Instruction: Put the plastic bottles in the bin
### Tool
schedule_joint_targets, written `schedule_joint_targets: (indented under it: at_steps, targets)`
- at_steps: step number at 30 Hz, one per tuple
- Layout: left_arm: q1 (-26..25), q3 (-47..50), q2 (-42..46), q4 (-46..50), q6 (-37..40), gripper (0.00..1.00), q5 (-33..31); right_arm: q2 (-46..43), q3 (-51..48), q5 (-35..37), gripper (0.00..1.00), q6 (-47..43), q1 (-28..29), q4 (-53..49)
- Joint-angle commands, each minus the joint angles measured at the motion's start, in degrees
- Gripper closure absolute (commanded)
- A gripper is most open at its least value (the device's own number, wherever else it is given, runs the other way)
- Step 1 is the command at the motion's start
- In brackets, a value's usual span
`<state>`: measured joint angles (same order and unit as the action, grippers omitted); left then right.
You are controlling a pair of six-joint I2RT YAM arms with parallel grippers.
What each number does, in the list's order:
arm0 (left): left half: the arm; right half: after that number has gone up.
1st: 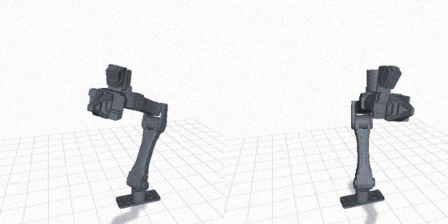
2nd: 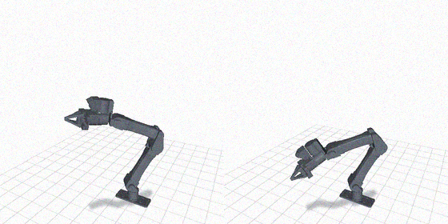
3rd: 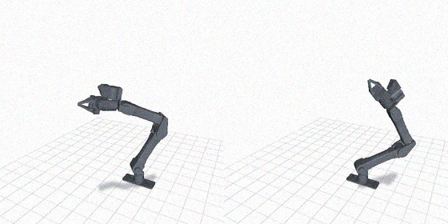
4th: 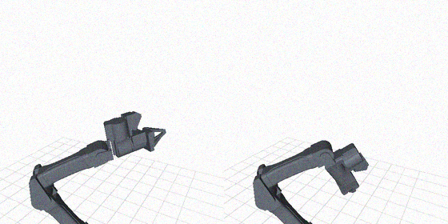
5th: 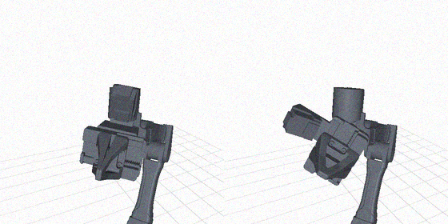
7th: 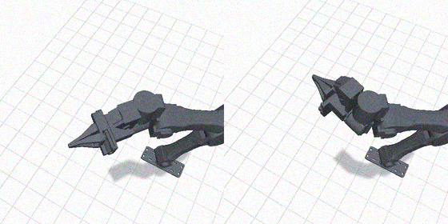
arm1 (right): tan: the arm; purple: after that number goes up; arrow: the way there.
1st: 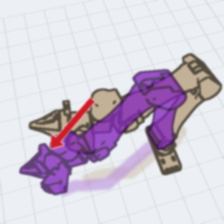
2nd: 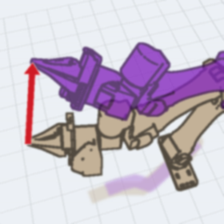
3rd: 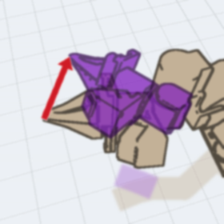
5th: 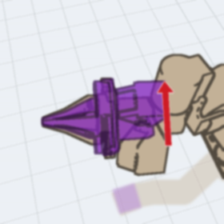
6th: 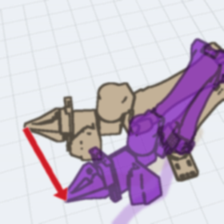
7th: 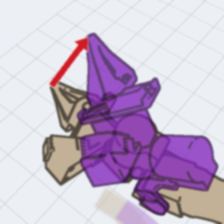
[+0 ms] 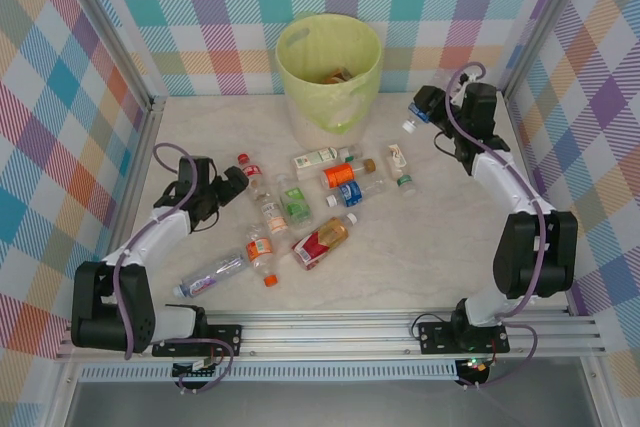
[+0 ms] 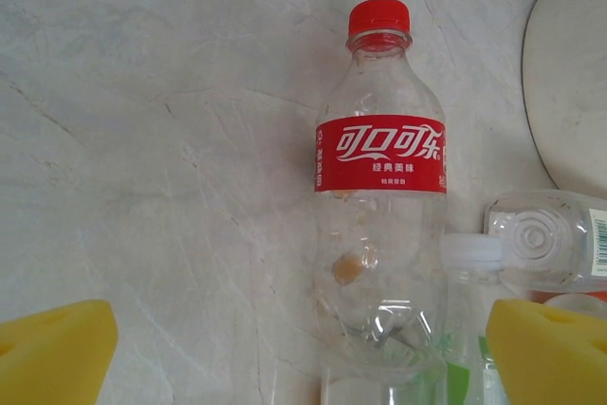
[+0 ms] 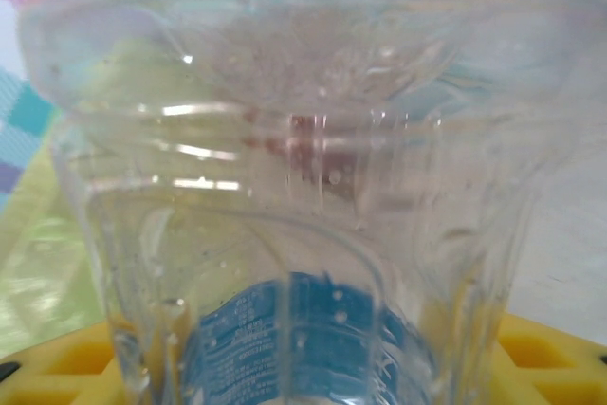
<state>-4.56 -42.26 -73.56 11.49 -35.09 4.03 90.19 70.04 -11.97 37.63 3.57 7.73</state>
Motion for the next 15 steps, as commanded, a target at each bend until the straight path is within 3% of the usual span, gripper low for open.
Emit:
schedule_joint_targets:
  at_steps: [1,9,15]
  targets:
    - [0.9,-0.8,3.5,6.8,-0.6,0.0,-0.1,-0.3,5.7,-6.2,0.55,-1.4,1.3,4.1]
    - [0.9,-0.2,7.7,14.5,-2.4,0.0,-3.2,9.0,22.3,-15.7,0.54,-3.7,6.2,2.8]
    - [1.1,-2.2,7.8,18.5,-0.2,0.0,-4.6,18.3,35.4,-17.6,0.52,-6.8,10.8,1.9]
